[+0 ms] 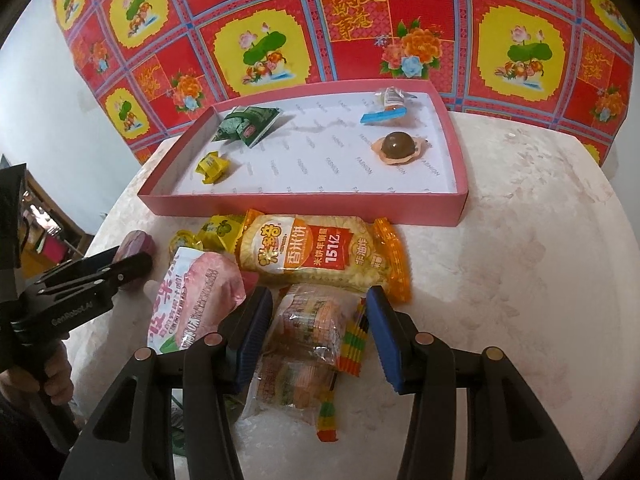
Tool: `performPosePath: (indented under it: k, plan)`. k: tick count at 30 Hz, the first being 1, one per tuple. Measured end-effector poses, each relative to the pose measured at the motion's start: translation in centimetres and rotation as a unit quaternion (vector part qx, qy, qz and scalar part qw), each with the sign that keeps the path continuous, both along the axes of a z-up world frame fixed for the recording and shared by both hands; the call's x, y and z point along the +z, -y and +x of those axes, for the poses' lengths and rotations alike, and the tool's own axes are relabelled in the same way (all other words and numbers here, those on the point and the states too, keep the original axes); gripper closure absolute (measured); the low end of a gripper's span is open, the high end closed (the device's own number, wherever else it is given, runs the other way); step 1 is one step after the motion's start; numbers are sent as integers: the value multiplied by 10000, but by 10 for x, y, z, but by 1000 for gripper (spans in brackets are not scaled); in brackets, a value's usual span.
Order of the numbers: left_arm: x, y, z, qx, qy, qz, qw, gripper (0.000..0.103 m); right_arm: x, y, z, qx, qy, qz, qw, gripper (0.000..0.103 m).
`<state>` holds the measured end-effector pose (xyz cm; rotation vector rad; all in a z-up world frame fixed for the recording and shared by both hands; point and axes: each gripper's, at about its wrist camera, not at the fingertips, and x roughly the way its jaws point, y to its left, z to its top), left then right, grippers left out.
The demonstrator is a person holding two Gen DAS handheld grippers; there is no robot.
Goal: Organize snacks
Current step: 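Grasp the purple cartoon tin with the left tool while the right tool grasps a clear candy packet, then carry the purple tin with the left tool while the right tool carries the clear packet into the box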
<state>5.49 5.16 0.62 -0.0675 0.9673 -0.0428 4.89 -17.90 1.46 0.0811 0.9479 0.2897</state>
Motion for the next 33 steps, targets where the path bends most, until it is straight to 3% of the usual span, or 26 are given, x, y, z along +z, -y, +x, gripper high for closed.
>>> performPosePath:
  k: [6, 9, 15, 33]
  plan:
    - [0, 0, 1, 9, 6, 1, 10000, 50, -1, -2, -2, -6, 13, -37, 10000, 53]
    - [0, 2, 0, -14, 18, 45, 10000, 50, -1, 2, -1, -65, -12, 54, 10000, 60]
    - [1, -1, -3, -15, 8, -107, 9999, 51, 4, 8, -4, -89, 56, 162, 9998, 65]
    - [23, 6, -8, -62, 236, -96, 9997, 51, 29, 16, -13, -67, 405, 348, 9986, 65]
